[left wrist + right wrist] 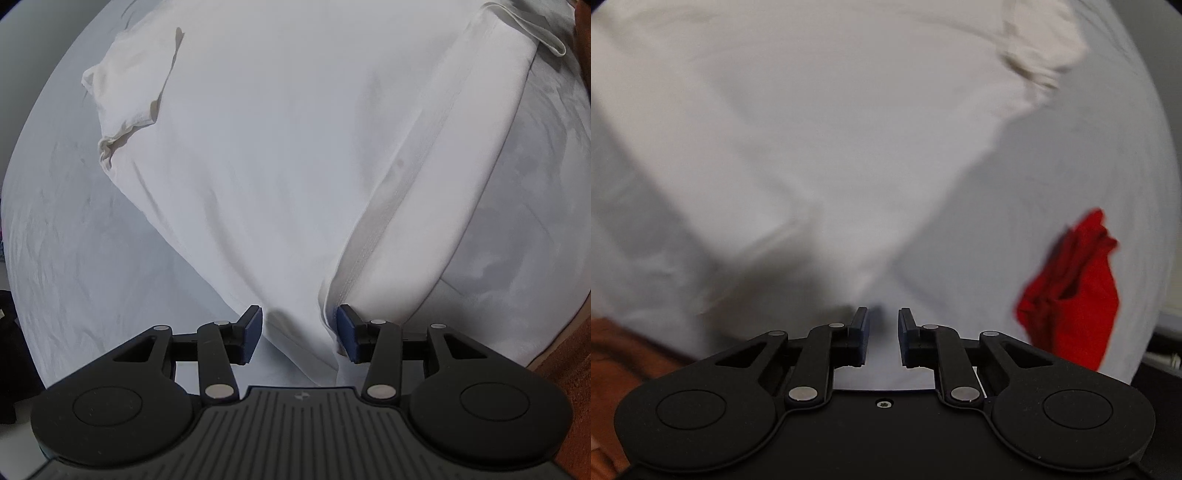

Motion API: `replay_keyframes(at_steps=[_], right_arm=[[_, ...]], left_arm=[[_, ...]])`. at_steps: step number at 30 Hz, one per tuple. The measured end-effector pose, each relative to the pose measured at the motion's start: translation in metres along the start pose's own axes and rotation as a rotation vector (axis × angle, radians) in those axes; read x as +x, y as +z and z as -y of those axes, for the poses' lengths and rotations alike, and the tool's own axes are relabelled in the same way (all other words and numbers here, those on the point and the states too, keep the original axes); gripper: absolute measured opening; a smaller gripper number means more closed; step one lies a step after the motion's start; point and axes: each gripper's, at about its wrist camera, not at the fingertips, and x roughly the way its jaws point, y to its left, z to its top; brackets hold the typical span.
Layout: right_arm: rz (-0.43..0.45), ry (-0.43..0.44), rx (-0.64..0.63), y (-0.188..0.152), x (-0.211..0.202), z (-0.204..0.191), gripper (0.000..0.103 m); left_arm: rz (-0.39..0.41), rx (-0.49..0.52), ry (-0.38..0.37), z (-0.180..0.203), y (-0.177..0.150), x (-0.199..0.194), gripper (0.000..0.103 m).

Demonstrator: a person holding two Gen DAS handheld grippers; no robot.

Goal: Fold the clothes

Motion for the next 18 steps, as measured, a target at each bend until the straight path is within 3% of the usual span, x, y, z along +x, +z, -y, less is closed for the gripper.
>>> replay_keyframes(at_steps=[3, 5, 7, 13, 18], right_arm=[[0.033, 0.051, 0.051, -0.004, -0.004, 0.011, 0.021], [0.063, 0.101, 0.091, -0.007, -0.010, 0.018, 0.036], [0.092, 0.170, 0.137, -0.008, -0.017, 0.020, 0.044], [0.081, 0.279, 0.146, -0.003, -0.040, -0.026, 0.049], [0.055, 0.293, 0.131, 0.008, -0.029, -0.052, 0.049]], left_arm=[[-0.001, -0.001, -0.001, 0.000, 0.000, -0.001, 0.043], [0.000, -0.009, -0.005, -0.002, -0.001, -0.002, 0.043], [-0.003, -0.012, -0.008, -0.003, -0.001, -0.001, 0.043], [-0.010, -0.013, -0.009, -0.002, 0.002, -0.001, 0.043], [-0.009, -0.010, -0.012, -0.001, 0.002, -0.003, 0.043]])
